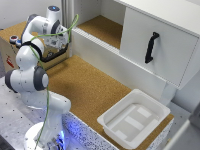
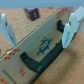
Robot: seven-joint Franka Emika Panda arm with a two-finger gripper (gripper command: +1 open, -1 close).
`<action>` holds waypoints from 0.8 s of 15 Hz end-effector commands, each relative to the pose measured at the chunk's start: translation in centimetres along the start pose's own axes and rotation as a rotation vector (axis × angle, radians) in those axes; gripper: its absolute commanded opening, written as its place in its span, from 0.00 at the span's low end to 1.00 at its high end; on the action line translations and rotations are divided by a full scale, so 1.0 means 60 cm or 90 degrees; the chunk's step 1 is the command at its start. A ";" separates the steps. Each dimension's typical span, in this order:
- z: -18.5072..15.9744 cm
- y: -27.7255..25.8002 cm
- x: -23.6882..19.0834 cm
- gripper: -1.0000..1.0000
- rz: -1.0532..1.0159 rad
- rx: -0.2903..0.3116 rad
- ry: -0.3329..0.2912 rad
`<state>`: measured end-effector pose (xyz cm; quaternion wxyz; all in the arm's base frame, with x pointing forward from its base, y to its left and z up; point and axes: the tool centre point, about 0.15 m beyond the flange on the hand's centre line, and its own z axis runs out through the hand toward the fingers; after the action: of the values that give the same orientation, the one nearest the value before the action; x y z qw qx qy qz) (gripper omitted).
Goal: Turn off the green led light
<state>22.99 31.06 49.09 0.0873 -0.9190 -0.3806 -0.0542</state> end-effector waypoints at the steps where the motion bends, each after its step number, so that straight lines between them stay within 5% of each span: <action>1: -0.033 -0.104 0.035 1.00 -0.116 -0.006 -0.111; 7: -0.047 -0.197 0.106 1.00 -0.173 -0.056 -0.150; 9: -0.047 -0.213 0.124 1.00 -0.179 -0.065 -0.115; 10: -0.043 -0.217 0.127 0.00 -0.182 -0.071 -0.110; 12: -0.022 -0.226 0.127 0.00 -0.206 -0.080 -0.134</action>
<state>18.14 40.81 52.86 0.0643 -0.8560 -0.5110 -0.0442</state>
